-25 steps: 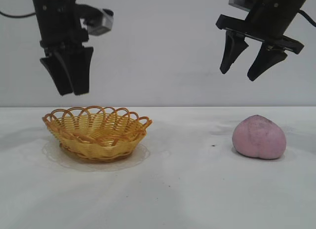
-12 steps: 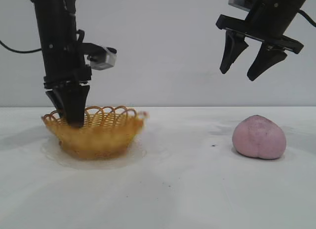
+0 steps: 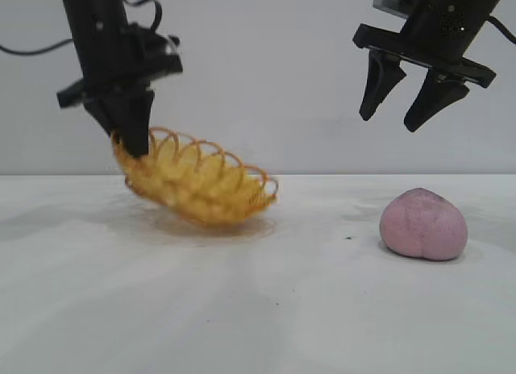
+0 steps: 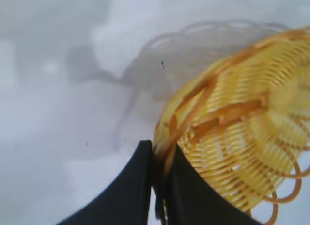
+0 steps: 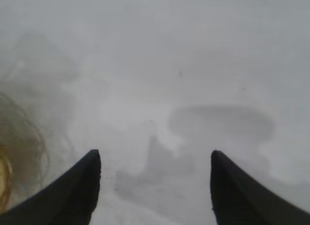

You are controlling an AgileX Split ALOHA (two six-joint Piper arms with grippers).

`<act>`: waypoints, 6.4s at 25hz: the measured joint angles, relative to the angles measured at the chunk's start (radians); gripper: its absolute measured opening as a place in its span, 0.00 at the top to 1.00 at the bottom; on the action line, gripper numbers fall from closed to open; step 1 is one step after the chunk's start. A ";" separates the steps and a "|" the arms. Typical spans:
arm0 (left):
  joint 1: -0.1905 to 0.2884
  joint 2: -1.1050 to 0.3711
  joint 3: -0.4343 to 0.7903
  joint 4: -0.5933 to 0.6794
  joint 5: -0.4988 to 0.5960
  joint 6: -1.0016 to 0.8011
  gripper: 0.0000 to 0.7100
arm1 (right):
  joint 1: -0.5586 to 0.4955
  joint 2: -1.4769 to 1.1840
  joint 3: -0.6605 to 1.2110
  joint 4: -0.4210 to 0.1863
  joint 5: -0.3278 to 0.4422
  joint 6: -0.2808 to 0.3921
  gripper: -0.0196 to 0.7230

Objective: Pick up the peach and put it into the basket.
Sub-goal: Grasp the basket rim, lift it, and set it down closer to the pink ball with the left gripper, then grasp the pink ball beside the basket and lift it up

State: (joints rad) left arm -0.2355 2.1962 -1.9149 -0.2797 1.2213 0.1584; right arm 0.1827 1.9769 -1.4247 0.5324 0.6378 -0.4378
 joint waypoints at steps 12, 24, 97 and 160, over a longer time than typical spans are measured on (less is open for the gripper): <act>-0.058 -0.263 0.392 -0.158 -0.186 -0.147 1.00 | 0.000 0.000 0.000 0.000 0.000 0.000 0.41; -0.182 -0.344 0.758 -0.302 -0.614 -0.185 1.00 | 0.000 0.000 0.000 0.000 0.000 0.000 0.41; 0.167 -1.156 0.953 0.251 -0.002 -0.077 0.24 | 0.000 0.000 0.000 0.002 0.018 -0.001 0.41; 0.268 -2.214 1.432 0.195 -0.101 -0.081 0.24 | 0.002 -0.107 -0.002 -0.142 0.312 -0.044 0.41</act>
State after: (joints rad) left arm 0.0326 -0.0175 -0.4832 -0.0845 1.1204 0.0772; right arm 0.1846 1.8701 -1.4266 0.3904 0.9501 -0.4822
